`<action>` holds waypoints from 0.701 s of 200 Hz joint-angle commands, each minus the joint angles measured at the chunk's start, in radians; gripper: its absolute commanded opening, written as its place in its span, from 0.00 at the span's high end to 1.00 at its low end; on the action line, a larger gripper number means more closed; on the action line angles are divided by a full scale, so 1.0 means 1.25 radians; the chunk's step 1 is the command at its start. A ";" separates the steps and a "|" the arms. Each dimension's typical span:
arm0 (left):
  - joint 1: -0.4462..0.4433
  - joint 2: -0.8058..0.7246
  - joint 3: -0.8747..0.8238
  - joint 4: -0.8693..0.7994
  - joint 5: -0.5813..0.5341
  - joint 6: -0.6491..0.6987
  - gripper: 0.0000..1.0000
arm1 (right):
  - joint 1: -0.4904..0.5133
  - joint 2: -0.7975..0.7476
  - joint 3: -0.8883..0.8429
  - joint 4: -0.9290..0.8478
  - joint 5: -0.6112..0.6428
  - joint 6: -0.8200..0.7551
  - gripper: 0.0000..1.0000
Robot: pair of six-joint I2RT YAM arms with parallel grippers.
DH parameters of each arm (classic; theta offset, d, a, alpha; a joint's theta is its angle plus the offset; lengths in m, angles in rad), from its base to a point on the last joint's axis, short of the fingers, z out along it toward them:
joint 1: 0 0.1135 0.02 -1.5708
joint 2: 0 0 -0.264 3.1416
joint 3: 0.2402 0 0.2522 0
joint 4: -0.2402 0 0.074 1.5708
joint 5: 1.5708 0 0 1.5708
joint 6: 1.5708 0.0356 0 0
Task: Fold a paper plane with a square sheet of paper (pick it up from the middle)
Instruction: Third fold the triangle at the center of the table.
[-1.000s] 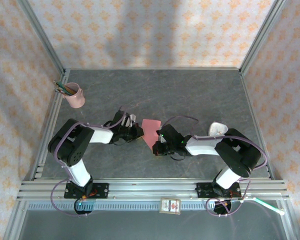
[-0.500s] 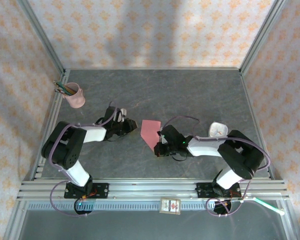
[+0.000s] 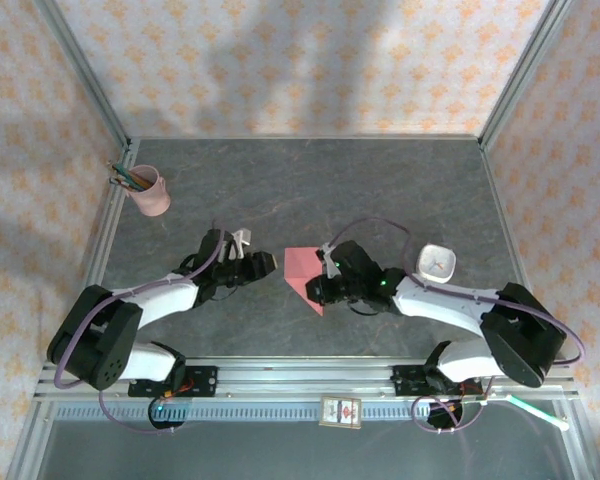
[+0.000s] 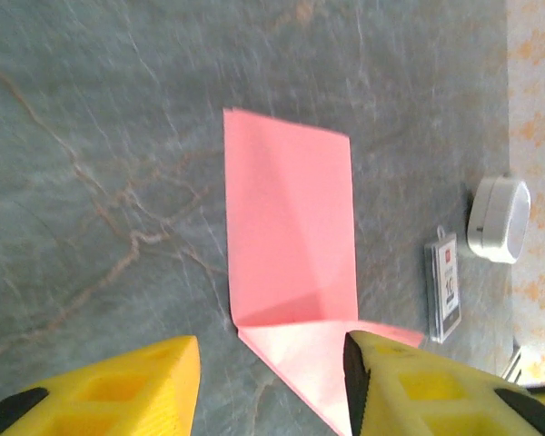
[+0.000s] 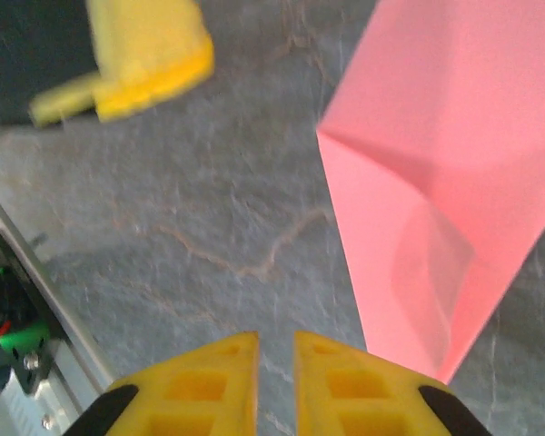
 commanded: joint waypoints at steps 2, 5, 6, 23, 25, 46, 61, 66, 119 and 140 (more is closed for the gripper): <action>-0.027 0.006 0.000 0.031 -0.022 0.005 0.50 | -0.002 0.050 0.050 0.004 0.098 0.010 0.79; -0.028 0.008 0.000 0.029 -0.023 0.007 0.50 | 0.000 0.058 0.055 0.001 0.106 0.011 0.79; -0.027 0.009 0.000 0.029 -0.023 0.008 0.50 | 0.000 0.060 0.056 0.000 0.109 0.011 0.79; -0.027 0.020 0.007 0.008 -0.034 0.029 0.50 | 0.007 0.103 0.072 -0.002 0.141 0.020 0.80; -0.027 0.020 0.010 0.004 -0.037 0.033 0.50 | 0.006 0.108 0.074 -0.001 0.142 0.020 0.80; -0.028 0.044 0.024 -0.024 -0.048 0.056 0.50 | 0.008 0.150 0.087 -0.001 0.165 0.029 0.83; -0.039 0.064 0.021 -0.008 -0.037 0.049 0.50 | 0.007 0.165 0.090 -0.017 0.213 0.031 0.87; -0.046 0.071 0.021 -0.003 -0.035 0.047 0.50 | 0.006 0.171 0.091 -0.024 0.227 0.031 0.88; -0.071 0.140 0.058 0.029 -0.017 0.038 0.50 | 0.001 0.219 0.079 -0.032 0.243 0.033 0.93; -0.073 0.162 0.072 0.035 -0.006 0.037 0.50 | 0.001 0.228 0.069 -0.027 0.241 0.034 0.94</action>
